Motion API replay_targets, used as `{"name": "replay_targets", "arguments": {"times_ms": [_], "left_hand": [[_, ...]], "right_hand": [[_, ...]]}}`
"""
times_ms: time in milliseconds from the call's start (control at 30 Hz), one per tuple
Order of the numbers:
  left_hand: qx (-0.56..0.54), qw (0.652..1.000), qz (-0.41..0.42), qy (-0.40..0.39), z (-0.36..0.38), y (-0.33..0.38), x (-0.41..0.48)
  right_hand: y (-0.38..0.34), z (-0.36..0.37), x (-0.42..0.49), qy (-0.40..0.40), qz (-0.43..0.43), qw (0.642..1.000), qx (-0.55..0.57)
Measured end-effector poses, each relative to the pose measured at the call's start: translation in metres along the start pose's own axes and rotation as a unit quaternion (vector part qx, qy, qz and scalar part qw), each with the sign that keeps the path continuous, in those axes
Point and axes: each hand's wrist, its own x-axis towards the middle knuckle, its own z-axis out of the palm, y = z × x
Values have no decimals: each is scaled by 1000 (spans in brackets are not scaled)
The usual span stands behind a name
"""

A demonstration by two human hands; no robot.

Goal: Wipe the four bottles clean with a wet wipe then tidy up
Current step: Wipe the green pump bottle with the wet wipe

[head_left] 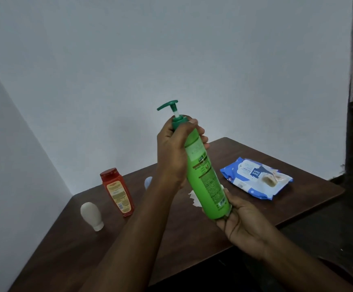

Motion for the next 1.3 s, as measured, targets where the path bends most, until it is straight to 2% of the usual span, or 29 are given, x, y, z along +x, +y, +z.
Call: {"name": "replay_targets", "arguments": {"times_ms": [133, 333, 533, 633, 767, 867, 967, 1033, 1100, 1233, 1267, 1300], "left_hand": [[9, 997, 20, 79, 3, 18, 4], [49, 981, 39, 183, 9, 30, 9], [87, 961, 71, 252, 18, 34, 4], [93, 973, 2, 210, 20, 34, 0], [188, 974, -114, 46, 19, 32, -7], [263, 957, -115, -39, 8, 30, -8], [319, 945, -71, -18, 0, 24, -12], [318, 947, -55, 14, -3, 18, -14], [293, 953, -51, 54, -9, 9, -12], [290, 953, -42, 77, -24, -3, -7], [297, 951, -43, 73, -26, -7, -6], [303, 949, -45, 71, -29, -11, -5]], "right_hand": [[-1, -3, 0, 38, -25, 999, 17], [-3, 9, -19, -41, -33, 998, 21], [2, 13, -27, -53, -34, 997, -35], [2, 12, -26, -41, -43, 997, -54], [1, -2, -14, 38, -56, 993, -96], [-1, -13, -5, 96, -84, 985, -115], [-2, -14, -5, 108, -134, 971, -165], [1, -8, -11, 93, -187, 957, -203], [8, -7, -16, 76, -260, 924, -271], [27, -4, -14, 27, -350, 838, -418], [31, -2, -10, 9, -379, 810, -447], [34, 0, -4, -18, -421, 769, -482]]}}
